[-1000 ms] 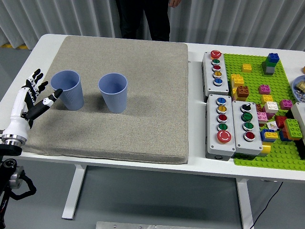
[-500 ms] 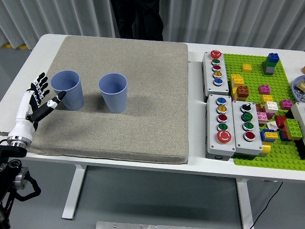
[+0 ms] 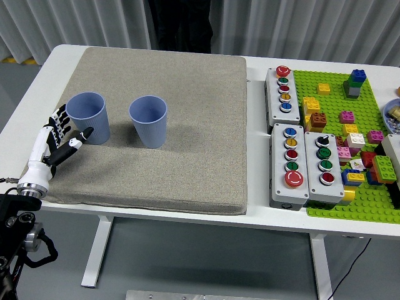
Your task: Pick cup pour cup place
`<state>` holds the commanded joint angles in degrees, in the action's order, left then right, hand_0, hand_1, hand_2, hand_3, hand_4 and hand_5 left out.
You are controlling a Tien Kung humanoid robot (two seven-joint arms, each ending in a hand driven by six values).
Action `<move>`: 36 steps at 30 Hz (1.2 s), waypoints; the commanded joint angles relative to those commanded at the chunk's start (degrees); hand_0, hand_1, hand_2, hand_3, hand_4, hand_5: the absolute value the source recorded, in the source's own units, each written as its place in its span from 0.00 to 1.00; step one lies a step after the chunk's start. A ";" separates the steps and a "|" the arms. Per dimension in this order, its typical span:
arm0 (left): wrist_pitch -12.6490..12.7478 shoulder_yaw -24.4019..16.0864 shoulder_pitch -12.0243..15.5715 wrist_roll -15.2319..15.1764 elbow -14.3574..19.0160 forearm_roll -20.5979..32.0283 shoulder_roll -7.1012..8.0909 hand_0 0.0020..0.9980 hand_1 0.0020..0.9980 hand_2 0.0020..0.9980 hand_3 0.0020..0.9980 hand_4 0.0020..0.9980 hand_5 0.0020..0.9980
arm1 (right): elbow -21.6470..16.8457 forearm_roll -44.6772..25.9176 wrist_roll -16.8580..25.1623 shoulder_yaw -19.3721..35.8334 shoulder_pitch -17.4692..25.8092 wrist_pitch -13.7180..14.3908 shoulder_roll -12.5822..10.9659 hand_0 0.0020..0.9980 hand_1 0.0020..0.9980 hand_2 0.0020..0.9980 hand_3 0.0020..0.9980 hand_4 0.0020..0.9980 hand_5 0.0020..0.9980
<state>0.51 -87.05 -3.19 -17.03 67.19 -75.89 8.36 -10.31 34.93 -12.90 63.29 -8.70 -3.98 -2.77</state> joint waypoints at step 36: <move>-1.04 0.76 -2.37 -0.69 -2.08 0.92 -1.04 0.91 0.97 1.00 1.00 0.88 0.15 | 0.00 -0.38 0.17 0.03 -0.36 0.02 0.02 0.68 0.68 0.69 0.65 0.43 0.17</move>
<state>-0.53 -86.29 -5.56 -17.73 65.11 -74.96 7.33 -10.31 34.55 -12.74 63.32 -9.06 -3.96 -2.75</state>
